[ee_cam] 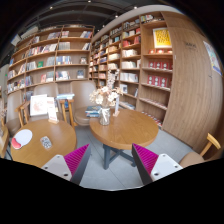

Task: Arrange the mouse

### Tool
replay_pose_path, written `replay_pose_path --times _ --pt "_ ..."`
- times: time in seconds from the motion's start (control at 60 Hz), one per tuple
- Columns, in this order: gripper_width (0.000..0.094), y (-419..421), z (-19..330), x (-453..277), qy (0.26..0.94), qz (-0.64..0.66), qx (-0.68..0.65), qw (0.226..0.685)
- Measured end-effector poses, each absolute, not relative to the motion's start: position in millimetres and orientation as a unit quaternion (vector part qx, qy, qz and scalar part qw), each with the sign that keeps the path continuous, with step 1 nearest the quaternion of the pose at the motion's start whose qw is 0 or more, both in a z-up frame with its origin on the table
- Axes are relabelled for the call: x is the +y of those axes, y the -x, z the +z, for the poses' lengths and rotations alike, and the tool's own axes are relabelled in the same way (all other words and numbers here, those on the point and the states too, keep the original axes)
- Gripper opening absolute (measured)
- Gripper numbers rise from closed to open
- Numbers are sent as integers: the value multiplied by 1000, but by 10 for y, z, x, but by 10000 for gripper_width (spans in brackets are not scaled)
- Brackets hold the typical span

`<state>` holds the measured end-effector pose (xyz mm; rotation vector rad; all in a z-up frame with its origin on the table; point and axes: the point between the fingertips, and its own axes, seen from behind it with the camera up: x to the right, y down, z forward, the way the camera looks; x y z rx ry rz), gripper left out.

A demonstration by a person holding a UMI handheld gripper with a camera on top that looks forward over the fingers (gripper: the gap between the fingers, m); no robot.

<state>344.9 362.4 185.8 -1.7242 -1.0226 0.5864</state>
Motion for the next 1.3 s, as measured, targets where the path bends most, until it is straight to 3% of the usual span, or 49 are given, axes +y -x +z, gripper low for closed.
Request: replay_pose_path --times 0.383,0.8,1.3 --pt "850 -3249 1651 3534 717 253 -435 483" --pt "853 -2797 1349 2878 698 261 -481 461" --pt "852 -1698 522 1676 641 294 -576 414"
